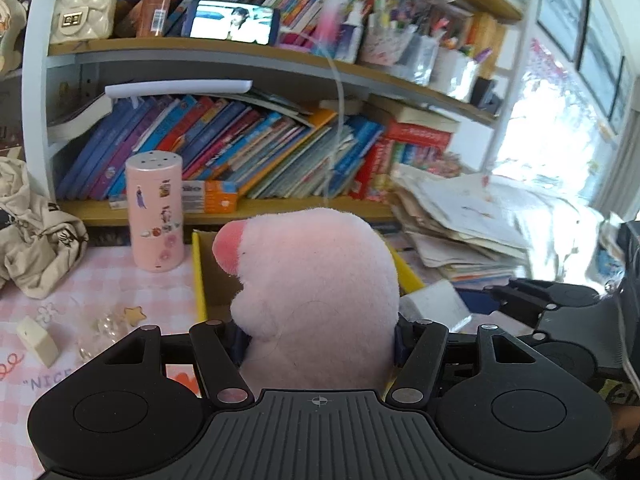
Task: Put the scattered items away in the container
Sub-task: 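Lift and carry the white charger and pig plush toward the yellow box, then lower the charger and pig plush into the yellow box and open both grippers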
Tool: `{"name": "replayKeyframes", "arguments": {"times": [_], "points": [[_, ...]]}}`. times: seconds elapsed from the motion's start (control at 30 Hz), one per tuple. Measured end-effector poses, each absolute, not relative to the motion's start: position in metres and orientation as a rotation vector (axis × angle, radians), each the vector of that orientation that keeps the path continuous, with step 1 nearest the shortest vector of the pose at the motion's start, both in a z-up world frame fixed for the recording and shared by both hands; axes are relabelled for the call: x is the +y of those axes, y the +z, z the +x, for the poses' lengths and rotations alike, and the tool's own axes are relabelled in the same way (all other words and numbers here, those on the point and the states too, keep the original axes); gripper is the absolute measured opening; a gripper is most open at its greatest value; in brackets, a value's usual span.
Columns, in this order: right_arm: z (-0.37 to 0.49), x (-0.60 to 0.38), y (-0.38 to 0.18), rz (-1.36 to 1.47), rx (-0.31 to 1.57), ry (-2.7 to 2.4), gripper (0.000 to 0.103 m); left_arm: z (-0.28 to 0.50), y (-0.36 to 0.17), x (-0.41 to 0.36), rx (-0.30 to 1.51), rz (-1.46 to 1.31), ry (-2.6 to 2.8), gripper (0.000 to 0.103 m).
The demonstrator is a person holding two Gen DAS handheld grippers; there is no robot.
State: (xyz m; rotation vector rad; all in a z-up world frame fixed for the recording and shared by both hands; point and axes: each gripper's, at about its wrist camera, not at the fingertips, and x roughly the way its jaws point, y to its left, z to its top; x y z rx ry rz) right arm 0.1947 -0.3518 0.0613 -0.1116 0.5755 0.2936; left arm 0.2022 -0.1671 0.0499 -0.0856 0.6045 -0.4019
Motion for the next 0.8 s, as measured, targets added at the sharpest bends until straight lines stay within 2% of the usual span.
{"name": "replayKeyframes", "arguments": {"times": [0.33, 0.8], "points": [[0.258, -0.351, 0.031, -0.239, 0.686, 0.423, 0.064, 0.244, 0.018, -0.182, 0.717, -0.002, -0.312, 0.062], [0.301, -0.331, 0.001, -0.536, 0.819, 0.598, 0.064, 0.257, -0.009, -0.198, 0.817, 0.133, -0.276, 0.066]]}}
